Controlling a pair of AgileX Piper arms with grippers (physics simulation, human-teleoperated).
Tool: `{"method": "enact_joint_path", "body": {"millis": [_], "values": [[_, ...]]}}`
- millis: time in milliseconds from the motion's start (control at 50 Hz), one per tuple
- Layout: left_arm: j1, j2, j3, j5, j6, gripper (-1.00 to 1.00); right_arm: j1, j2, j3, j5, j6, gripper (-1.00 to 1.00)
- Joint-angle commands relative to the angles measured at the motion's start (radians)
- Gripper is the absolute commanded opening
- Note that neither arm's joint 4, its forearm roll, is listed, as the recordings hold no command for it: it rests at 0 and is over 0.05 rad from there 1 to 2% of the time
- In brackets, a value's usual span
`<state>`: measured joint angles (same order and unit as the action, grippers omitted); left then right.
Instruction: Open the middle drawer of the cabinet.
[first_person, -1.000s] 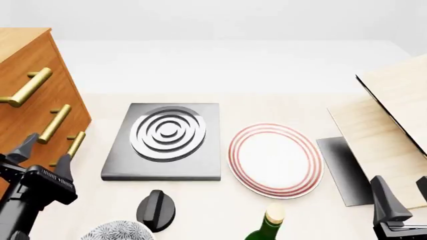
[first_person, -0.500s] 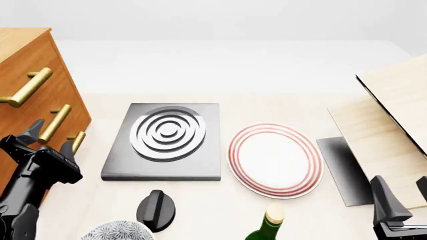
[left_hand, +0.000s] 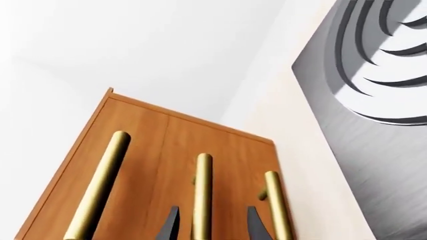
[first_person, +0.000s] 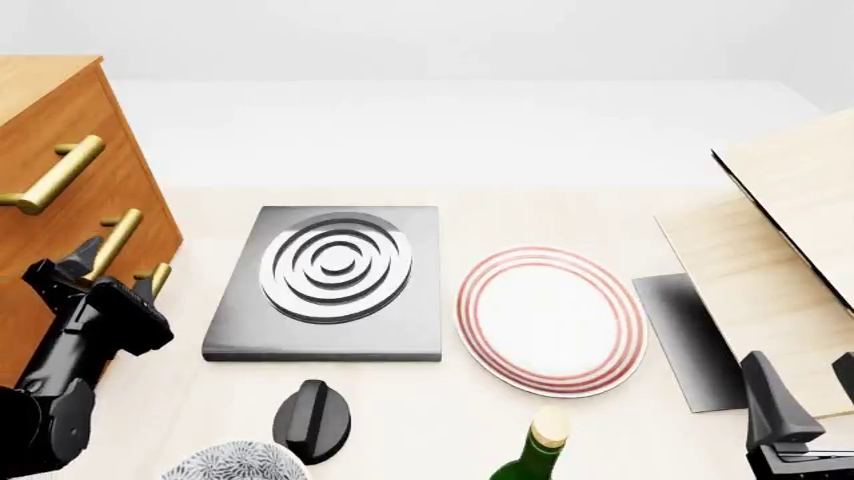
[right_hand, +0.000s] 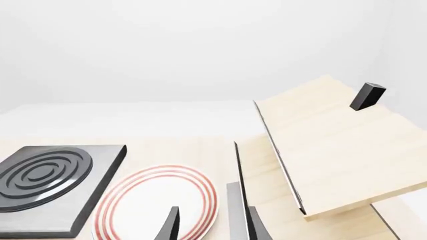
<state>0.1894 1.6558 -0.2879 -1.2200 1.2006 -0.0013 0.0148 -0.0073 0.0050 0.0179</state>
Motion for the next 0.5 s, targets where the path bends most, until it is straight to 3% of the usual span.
{"method": "enact_joint_path", "body": {"millis": [20, 500], "values": [[0.024, 0.065, -0.027, 0.000, 0.004, 1.00, 0.000, 0.000, 0.000, 0.000, 0.000, 1.00], [0.082, 0.028, 0.021, 0.000, 0.002, 1.00, 0.000, 0.000, 0.000, 0.000, 0.000, 1.00]]}}
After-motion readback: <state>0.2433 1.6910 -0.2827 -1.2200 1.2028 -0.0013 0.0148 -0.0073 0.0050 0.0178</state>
